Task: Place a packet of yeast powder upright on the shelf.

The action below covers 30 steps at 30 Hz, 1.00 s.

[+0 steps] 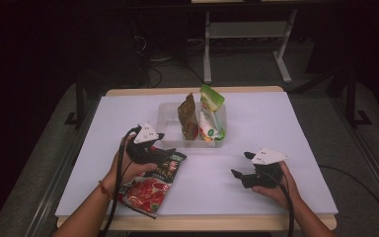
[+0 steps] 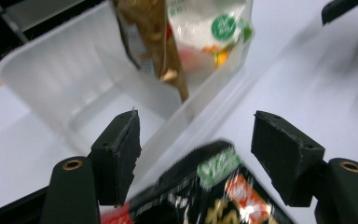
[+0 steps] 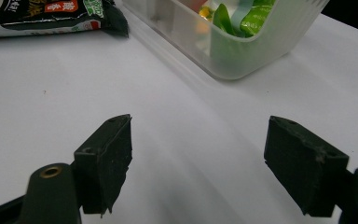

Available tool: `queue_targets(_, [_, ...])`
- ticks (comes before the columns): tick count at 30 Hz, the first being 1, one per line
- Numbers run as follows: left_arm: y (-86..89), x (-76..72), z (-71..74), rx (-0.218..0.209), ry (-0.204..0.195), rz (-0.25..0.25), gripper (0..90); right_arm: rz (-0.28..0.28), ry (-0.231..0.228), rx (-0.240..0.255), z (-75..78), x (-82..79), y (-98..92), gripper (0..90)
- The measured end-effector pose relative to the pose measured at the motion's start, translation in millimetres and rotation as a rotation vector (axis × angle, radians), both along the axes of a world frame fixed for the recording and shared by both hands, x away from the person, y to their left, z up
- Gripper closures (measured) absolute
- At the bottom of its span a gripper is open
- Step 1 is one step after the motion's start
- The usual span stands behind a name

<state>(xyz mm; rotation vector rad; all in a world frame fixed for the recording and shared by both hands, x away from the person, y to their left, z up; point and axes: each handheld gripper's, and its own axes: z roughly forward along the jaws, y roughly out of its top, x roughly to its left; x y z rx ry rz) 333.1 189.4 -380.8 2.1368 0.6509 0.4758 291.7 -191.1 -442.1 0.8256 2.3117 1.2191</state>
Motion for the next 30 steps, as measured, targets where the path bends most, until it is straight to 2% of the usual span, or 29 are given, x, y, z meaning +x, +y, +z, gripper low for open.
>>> queue_targets(6, [22.6,-5.8,-7.1,0.011,0.023,0.015,29.2,0.006,0.008,0.012,0.1,2.3,3.2,22.7])
queue_targets(11, [46.9,-10.4,-14.9,0.014,0.050,0.050,27.0,0.019,0.013,0.016,0.0,4.3,6.8,22.8])
queue_targets(17, [63.8,-14.8,-23.8,0.011,0.080,0.057,24.4,0.030,0.021,0.026,0.1,6.0,10.9,22.8])
queue_targets(20, [72.5,-18.8,-33.2,0.025,0.122,0.065,22.4,0.042,0.026,0.026,0.1,7.3,16.1,22.8])
queue_targets(24, [81.0,-21.4,-44.0,0.043,0.159,0.077,20.5,0.059,0.038,0.025,-0.3,7.5,23.0,22.9])
queue_targets(26, [85.9,-22.1,-48.7,0.037,0.185,0.084,19.9,0.068,0.041,0.028,-0.4,7.7,26.7,23.1])
queue_targets(28, [87.8,-22.0,-51.1,0.041,0.194,0.086,19.8,0.071,0.047,0.031,-0.4,7.6,28.6,23.1])
queue_targets(29, [90.0,-21.9,-53.3,0.034,0.203,0.088,19.2,0.076,0.052,0.036,-0.7,7.6,30.6,23.1])
queue_targets(30, [94.6,-20.7,-56.2,0.004,0.231,0.085,19.1,0.090,0.063,0.040,-1.3,7.4,35.2,23.2])
